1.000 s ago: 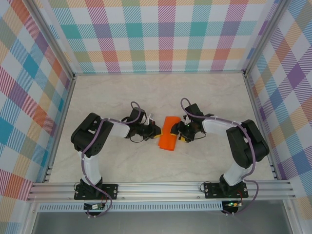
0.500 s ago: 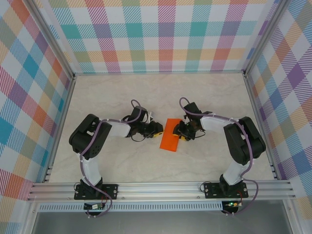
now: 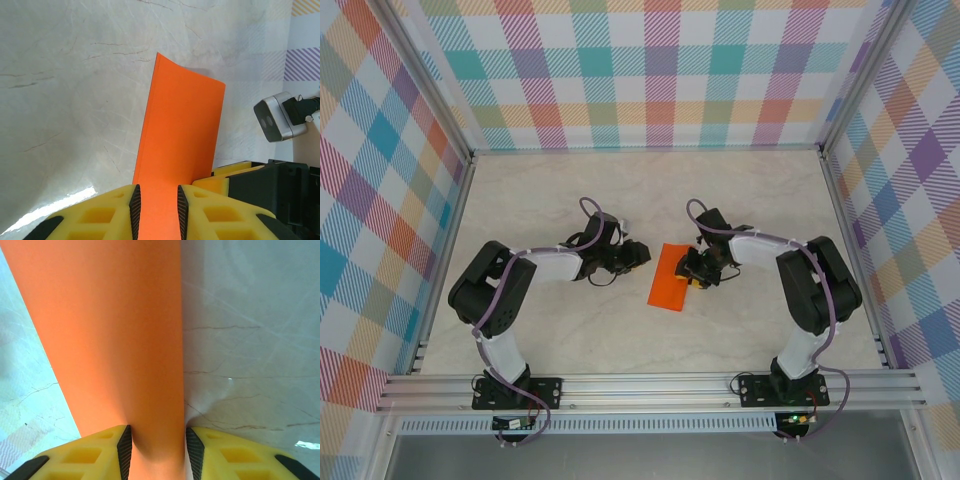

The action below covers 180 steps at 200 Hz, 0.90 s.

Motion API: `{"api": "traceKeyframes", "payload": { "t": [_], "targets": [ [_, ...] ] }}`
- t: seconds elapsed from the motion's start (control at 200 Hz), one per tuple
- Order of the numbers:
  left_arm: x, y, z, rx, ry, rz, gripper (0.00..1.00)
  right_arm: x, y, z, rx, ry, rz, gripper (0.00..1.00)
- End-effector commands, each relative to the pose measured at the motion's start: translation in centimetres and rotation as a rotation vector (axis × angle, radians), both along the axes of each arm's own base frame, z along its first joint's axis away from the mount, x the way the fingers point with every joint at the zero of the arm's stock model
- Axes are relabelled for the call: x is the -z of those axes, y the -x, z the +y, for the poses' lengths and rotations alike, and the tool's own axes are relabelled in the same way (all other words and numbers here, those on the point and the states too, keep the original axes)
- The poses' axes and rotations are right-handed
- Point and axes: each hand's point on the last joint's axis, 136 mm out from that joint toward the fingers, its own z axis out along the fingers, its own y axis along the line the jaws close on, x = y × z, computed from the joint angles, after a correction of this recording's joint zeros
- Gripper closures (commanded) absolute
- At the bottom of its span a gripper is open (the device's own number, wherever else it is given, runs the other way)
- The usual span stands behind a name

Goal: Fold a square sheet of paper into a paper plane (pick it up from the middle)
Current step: Hold the square sheet of paper at the center of the table.

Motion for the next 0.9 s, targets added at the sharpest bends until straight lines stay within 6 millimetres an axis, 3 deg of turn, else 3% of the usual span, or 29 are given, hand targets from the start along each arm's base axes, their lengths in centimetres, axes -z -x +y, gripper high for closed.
{"api": "traceKeyframes", "payload": {
  "t": [0.0, 0.295, 0.895],
  "targets": [
    [-0.2, 0.4, -0.1, 0.013, -0.01, -0.009, 0.74, 3.3, 2.1, -2.3, 0.015, 0.123, 0.117, 0.61],
    [0.3, 0.9, -1.3, 0.086, 0.019, 0.008, 0.77, 4.9, 2.9, -2.9, 0.028, 0.154, 0.166, 0.59],
    [1.1, 2.3, -4.2, 0.205, 0.034, 0.037, 0.84, 6.1, 3.5, -3.3, 0.001, 0.19, 0.198, 0.55]
  ]
}}
